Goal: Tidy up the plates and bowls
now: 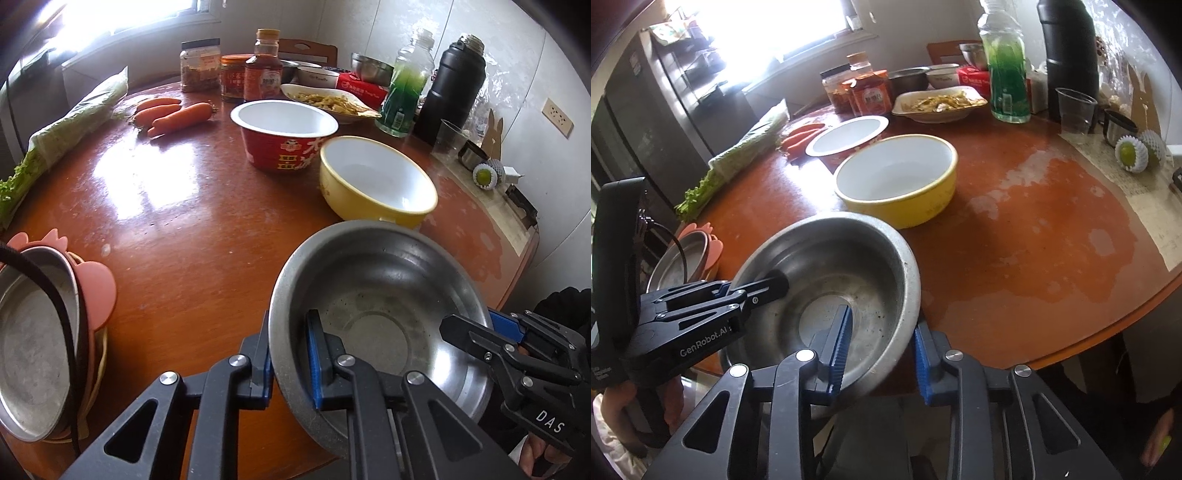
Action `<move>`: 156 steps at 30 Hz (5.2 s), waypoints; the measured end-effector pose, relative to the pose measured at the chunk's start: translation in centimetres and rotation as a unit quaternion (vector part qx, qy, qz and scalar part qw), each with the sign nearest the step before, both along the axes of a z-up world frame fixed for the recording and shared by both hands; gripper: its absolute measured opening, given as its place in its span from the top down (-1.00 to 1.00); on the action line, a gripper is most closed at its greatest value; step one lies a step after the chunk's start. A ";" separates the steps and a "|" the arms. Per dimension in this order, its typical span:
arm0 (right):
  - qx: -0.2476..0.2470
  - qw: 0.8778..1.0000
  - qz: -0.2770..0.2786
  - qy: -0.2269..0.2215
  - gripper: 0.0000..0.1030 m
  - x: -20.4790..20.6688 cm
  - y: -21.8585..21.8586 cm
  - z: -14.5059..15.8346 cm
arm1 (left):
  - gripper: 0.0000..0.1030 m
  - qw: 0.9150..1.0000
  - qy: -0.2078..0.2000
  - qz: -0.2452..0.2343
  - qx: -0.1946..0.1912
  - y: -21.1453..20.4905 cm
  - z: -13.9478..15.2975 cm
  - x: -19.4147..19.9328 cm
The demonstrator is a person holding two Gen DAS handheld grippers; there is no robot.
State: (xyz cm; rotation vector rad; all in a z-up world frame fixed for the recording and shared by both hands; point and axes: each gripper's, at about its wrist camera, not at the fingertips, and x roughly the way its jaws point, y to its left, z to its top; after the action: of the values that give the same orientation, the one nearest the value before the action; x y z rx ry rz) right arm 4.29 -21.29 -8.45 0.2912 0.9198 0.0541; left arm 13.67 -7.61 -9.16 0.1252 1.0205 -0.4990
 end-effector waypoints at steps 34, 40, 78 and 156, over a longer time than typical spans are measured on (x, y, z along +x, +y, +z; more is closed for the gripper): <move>-0.024 0.999 0.025 -0.004 0.47 2.3 3.0 -0.4 | 0.69 0.998 -0.030 0.049 0.015 2.4 0.0 0.0; -0.029 0.999 0.027 -0.010 0.47 2.2 3.0 -0.5 | 0.70 0.998 -0.032 0.056 0.014 2.4 -0.3 -0.1; -0.037 0.997 -0.013 -0.071 -0.06 -1.4 0.8 5.0 | -0.62 0.970 -0.112 0.144 -0.161 7.2 8.4 -3.6; -0.009 0.992 -0.021 0.126 0.62 15.1 -8.0 0.6 | 0.30 0.991 0.118 -0.024 0.065 -11.8 -0.3 12.4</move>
State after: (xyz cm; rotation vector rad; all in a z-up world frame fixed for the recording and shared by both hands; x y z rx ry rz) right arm 19.44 -29.31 -7.82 0.3060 1.1645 -0.0310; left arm 26.09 -19.36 -9.42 0.2107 1.2849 -0.4990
